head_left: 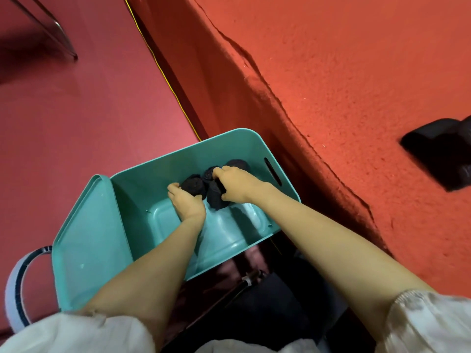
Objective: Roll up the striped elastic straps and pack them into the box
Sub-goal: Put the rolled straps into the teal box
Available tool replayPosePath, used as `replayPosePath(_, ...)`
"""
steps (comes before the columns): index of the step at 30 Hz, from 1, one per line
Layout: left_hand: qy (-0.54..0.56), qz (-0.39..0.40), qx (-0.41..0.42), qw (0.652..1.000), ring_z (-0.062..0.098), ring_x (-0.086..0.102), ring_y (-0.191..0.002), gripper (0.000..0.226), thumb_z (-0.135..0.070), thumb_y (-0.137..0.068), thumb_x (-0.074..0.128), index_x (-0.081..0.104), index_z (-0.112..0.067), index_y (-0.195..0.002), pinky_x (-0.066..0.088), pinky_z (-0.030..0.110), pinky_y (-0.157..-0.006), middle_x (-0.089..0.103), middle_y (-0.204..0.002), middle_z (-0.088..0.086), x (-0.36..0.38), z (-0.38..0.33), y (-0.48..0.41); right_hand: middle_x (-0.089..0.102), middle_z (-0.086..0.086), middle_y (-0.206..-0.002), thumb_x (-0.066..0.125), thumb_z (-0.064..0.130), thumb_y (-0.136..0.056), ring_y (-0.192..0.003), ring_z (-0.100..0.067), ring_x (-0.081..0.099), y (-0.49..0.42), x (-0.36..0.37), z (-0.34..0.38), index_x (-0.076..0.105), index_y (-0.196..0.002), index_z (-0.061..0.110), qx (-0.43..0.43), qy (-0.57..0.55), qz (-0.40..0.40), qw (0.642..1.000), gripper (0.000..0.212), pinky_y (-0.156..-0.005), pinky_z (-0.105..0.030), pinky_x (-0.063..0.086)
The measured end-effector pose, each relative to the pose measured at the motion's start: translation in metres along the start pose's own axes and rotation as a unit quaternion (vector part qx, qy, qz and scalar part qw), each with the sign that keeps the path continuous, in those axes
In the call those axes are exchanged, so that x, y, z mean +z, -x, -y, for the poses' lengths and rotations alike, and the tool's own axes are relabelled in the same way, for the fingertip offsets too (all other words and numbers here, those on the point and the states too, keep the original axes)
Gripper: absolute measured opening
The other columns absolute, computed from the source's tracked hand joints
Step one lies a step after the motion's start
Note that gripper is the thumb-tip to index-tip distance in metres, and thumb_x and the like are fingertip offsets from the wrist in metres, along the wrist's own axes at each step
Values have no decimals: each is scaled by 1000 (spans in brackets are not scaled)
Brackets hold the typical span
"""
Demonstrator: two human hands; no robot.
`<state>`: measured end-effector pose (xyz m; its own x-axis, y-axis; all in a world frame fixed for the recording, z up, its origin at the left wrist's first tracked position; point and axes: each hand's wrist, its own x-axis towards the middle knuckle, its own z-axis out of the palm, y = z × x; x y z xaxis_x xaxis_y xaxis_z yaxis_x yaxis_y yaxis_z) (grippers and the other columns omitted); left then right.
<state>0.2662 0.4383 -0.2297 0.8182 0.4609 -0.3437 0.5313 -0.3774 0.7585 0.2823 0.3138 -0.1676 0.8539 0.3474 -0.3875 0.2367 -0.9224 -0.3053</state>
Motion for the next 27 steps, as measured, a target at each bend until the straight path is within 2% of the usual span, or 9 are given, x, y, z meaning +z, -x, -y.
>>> replayPosePath(4,16,-7,-7,1000,32,50,-102,38,9,-77,65,44,-3,-106,35,30,-79,48,-120,17,-1,3,-2,55,-17,-113,64,3,-77,-102,-34,54,-4,3,1,45,-114,4,-22,13,-17,1000,41,-71,-36,40)
replayPosePath(9,33,-32,-1,999,23,50,-91,39,16,-82,43,54,-1,-115,32,15,-79,44,-120,14,-3,9,-3,46,-13,-116,64,6,-80,-105,-29,47,-8,9,6,48,-120,7,-77,54,-18,995,43,-68,-34,37)
replayPosePath(12,25,-30,8,999,16,44,-87,42,13,-84,36,57,-3,-118,33,14,-85,43,-106,7,-8,12,3,43,-10,-123,70,14,-78,-111,-27,41,-13,15,9,51,-123,11,-97,70,-21,993,48,-80,-38,43)
replayPosePath(14,26,-18,7,999,15,46,-87,47,13,-82,36,54,-3,-122,36,16,-87,51,-106,9,-11,16,5,43,-8,-129,74,22,-76,-114,-26,39,-17,19,11,52,-122,13,-116,87,-23,989,51,-87,-38,41)
replayPosePath(17,52,18,-9,998,18,50,-94,41,15,-81,40,44,-5,-116,37,20,-83,56,-117,14,-14,21,11,41,-6,-134,74,31,-77,-118,-25,38,-22,24,15,52,-124,14,-117,108,-37,987,54,-89,-37,39)
replayPosePath(19,40,52,1,998,25,55,-101,38,13,-77,47,41,-14,-104,43,29,-85,56,-116,14,-12,26,13,41,-5,-133,73,35,-78,-117,-25,38,-24,26,16,52,-124,16,-112,112,-47,986,55,-90,-37,39)
replayPosePath(21,5,76,19,997,28,56,-99,38,7,-75,58,46,-17,-102,47,36,-83,57,-113,12,-10,28,15,42,-5,-132,73,36,-78,-116,-25,38,-24,27,17,53,-124,16,-112,112,-51,986,54,-89,-36,39)
replayPosePath(24,-35,89,36,995,23,53,-95,39,0,-76,70,54,-14,-108,40,30,-77,52,-110,3,-10,27,15,42,-4,-135,72,33,-79,-117,-25,39,-23,25,15,52,-125,16,-115,121,-48,985,53,-89,-36,39)
replayPosePath(27,-66,90,59,992,24,56,-93,30,-6,-78,71,54,-16,-102,39,30,-74,60,-108,6,-12,26,13,41,-4,-136,70,30,-81,-118,-25,39,-21,24,15,50,-125,16,-118,129,-50,983,50,-88,-35,39)
